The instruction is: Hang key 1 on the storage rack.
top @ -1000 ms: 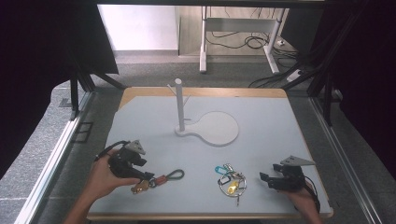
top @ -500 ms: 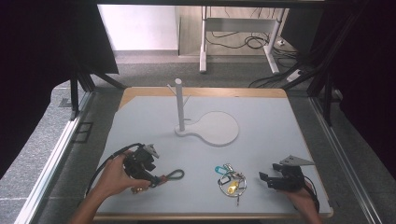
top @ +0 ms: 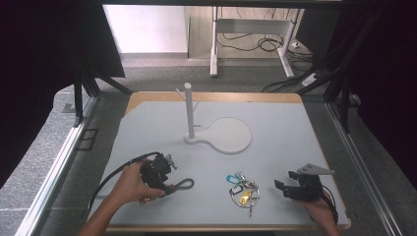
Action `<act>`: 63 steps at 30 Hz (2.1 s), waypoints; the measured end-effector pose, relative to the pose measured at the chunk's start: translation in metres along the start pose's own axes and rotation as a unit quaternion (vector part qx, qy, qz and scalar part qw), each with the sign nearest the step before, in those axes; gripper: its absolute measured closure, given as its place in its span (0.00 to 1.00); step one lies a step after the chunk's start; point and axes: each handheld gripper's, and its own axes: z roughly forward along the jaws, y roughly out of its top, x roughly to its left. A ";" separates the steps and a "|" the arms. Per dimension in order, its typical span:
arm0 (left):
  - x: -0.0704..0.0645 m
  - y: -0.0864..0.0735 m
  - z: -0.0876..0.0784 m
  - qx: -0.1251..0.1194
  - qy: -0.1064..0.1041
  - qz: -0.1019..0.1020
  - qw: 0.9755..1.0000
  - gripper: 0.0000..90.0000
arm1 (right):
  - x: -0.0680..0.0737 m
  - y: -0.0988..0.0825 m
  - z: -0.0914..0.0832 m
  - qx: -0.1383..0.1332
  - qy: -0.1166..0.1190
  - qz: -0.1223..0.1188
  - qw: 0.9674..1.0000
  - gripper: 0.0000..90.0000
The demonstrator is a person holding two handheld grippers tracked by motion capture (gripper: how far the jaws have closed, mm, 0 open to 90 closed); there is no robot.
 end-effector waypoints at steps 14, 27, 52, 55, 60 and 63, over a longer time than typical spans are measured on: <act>-0.004 0.010 0.020 0.045 0.008 0.025 0.999 0.63 | 0.000 0.000 0.000 0.003 0.001 -0.001 1.000 0.31; -0.007 0.009 0.021 0.041 0.027 0.029 0.998 0.74 | 0.000 0.000 0.000 0.004 0.000 -0.003 1.000 0.31; 0.005 -0.006 -0.062 -0.068 0.029 0.001 0.997 0.74 | 0.000 0.001 -0.003 -0.002 -0.003 -0.001 1.000 0.31; 0.006 -0.006 -0.069 -0.075 0.029 -0.001 0.997 0.74 | 0.000 0.001 -0.003 -0.003 -0.004 -0.002 1.000 0.31; 0.009 -0.003 -0.076 -0.074 0.036 0.001 0.997 0.74 | -0.001 0.001 -0.004 -0.004 -0.004 0.000 1.000 0.31; 0.010 0.000 -0.080 -0.075 0.037 0.000 0.996 0.74 | -0.001 0.001 -0.004 -0.003 -0.003 0.002 1.000 0.31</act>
